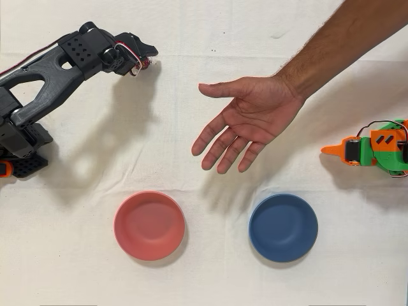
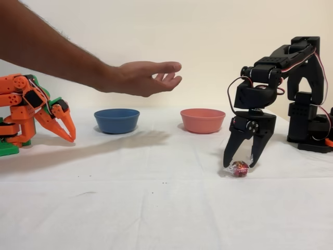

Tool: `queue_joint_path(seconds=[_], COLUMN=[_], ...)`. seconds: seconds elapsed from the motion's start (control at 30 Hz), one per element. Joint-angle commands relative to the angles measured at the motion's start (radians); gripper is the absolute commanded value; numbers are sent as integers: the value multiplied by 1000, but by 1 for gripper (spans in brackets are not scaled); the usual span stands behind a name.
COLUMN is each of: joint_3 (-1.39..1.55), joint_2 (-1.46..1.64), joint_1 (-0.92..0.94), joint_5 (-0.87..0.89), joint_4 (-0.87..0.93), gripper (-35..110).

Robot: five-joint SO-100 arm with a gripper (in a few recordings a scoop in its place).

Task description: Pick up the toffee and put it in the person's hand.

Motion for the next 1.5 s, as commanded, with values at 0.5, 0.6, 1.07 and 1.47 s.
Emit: queue_joint_path(seconds=[0.5,0.6,1.07,1.47], joint_3=[-18,-18,17,54], joint_2=[5,3,14,38], joint_1=[-23,-23,-5,-5], joint_5=[101,101,204,255], joint_4=[-18,-12,-20,-34], gripper=[22,25,19,10])
